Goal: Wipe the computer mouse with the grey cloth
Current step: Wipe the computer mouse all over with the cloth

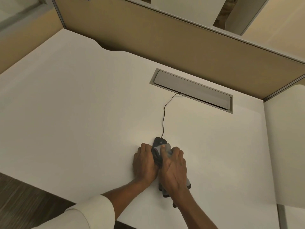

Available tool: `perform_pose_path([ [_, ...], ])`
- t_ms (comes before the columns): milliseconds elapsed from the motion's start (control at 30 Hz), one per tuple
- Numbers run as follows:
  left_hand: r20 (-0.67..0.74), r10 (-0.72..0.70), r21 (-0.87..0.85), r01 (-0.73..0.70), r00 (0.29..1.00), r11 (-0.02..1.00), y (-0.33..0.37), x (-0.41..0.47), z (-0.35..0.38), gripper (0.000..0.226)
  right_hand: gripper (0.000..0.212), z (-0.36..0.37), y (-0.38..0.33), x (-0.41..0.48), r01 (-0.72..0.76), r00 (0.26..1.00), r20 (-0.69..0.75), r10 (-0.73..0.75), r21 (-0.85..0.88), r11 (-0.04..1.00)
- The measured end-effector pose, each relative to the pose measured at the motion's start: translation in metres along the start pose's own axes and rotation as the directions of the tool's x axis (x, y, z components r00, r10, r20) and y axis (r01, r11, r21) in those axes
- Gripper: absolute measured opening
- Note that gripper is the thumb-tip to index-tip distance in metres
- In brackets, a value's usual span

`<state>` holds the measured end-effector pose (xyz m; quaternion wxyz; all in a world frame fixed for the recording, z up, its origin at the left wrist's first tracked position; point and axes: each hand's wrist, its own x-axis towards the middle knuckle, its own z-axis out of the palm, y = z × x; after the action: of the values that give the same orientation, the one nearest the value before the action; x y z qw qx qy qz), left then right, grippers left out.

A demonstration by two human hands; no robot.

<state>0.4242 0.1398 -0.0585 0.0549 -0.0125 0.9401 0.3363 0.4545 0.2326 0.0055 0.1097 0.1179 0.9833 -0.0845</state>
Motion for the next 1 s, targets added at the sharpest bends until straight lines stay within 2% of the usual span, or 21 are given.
perform_pose_path([
  [100,0.031,-0.009,0.035,0.008,0.999,0.999,0.0,0.001,-0.001,0.034,0.055,-0.002,0.001,0.023,-0.024,0.999,-0.029,0.025,0.016,1.0],
  [267,0.032,-0.027,0.02,0.026,0.999,0.999,0.0,0.003,0.0,0.057,0.053,-0.006,0.01,0.057,0.004,1.0,-0.018,-0.004,0.048,0.999],
  [333,0.028,-0.026,0.02,0.026,0.999,0.999,-0.001,0.003,0.001,0.059,0.053,-0.004,0.011,0.058,0.004,1.0,-0.02,-0.002,0.062,0.998],
  [567,0.051,-0.011,0.068,0.008,0.999,0.998,-0.002,0.005,0.0,0.059,0.053,0.004,0.011,0.017,-0.028,1.0,-0.002,0.029,0.162,0.986],
  [667,0.05,-0.018,0.057,0.015,0.999,0.998,0.0,0.004,-0.002,0.06,0.052,0.005,0.019,-0.002,-0.017,1.0,0.025,0.013,0.142,0.99],
  [833,0.088,-0.021,0.12,0.01,0.996,0.993,0.002,0.004,-0.005,0.06,0.064,0.0,0.033,-0.022,-0.002,0.998,0.057,-0.006,0.145,0.989],
  [1000,0.117,-0.01,0.188,-0.012,0.993,0.982,0.003,0.004,-0.007,0.063,0.071,0.002,0.038,-0.041,-0.05,0.998,0.036,0.041,0.271,0.961],
])
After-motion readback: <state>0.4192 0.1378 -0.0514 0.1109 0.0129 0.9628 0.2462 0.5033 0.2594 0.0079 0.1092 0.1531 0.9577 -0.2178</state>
